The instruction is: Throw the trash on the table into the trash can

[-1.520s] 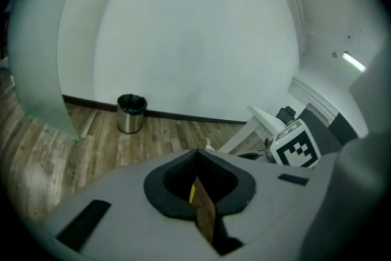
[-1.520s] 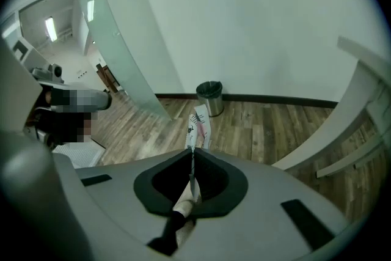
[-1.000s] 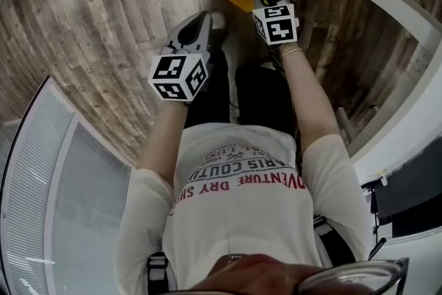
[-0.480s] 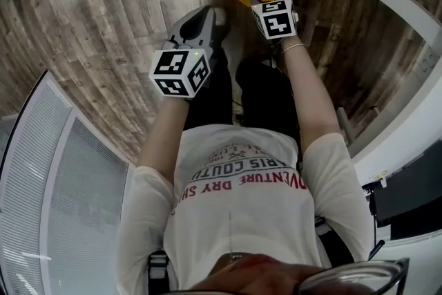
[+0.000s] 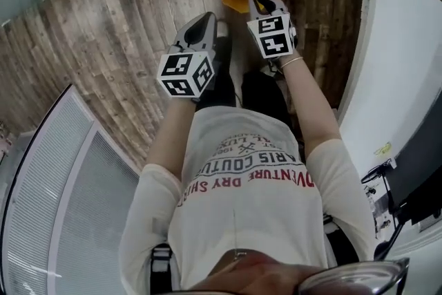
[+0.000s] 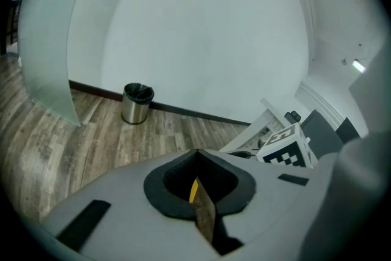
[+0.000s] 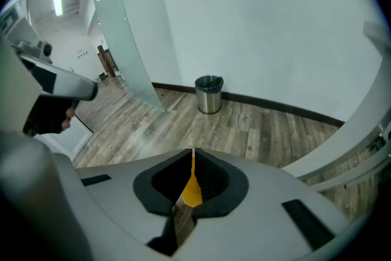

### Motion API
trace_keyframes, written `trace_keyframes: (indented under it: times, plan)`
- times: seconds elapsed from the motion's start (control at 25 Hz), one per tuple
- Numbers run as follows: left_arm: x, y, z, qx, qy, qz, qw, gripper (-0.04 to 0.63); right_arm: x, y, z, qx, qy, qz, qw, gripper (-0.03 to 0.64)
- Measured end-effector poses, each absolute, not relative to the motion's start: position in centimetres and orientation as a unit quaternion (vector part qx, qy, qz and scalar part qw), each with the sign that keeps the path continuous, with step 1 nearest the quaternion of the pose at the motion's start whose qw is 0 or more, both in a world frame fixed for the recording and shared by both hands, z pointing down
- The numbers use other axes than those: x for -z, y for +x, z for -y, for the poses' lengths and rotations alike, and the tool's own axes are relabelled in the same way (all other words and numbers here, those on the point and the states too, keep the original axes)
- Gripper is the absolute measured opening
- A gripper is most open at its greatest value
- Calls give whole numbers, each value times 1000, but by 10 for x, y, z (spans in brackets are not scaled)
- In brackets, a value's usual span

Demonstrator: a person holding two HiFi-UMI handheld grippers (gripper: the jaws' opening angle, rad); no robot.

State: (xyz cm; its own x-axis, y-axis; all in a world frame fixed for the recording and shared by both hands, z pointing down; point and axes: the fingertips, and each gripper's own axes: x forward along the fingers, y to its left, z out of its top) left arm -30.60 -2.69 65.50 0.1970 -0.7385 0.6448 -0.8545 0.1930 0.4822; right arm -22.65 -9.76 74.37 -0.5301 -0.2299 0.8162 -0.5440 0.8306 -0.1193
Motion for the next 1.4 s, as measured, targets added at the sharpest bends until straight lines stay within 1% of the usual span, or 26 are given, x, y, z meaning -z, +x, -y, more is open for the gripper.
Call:
trace_keyframes:
  times: [0.08,0.28,0.44,0.6,0.68,0.8,0.96,1.04,1.16,1.28,1.4]
  plan:
    - [-609,-299,35,-67,649,626,427,23,-679,-222,101,-179,241,868,396,34]
    - [-504,-260,71,-79,722,586,359,23,-527,-186,123,-181,322,884,285,34]
    - [-433,-208,106,-78,791,525,305,23,-438,-127,139,-164,415,868,219,34]
    - [-373,-142,125,-72,838,466,273,23,-373,-49,130,-152,494,838,176,34]
    - [-350,-95,128,-73,866,425,254,23,-348,0,119,-147,540,815,153,34]
    - [-319,-5,118,-86,913,337,212,23,-314,84,93,-140,619,765,111,34]
    - [-289,115,75,-90,956,225,162,23,-291,189,37,-128,701,697,85,34]
    - [-280,166,48,-89,967,179,156,23,-286,235,4,-127,734,663,75,34]
    - [-273,233,1,-84,975,120,170,23,-288,302,-53,-134,783,604,58,34]
    - [-273,289,-45,-83,979,75,172,23,-298,361,-109,-146,818,554,52,34]
    - [-275,336,-84,-89,983,40,157,23,-302,407,-158,-147,841,519,48,34]
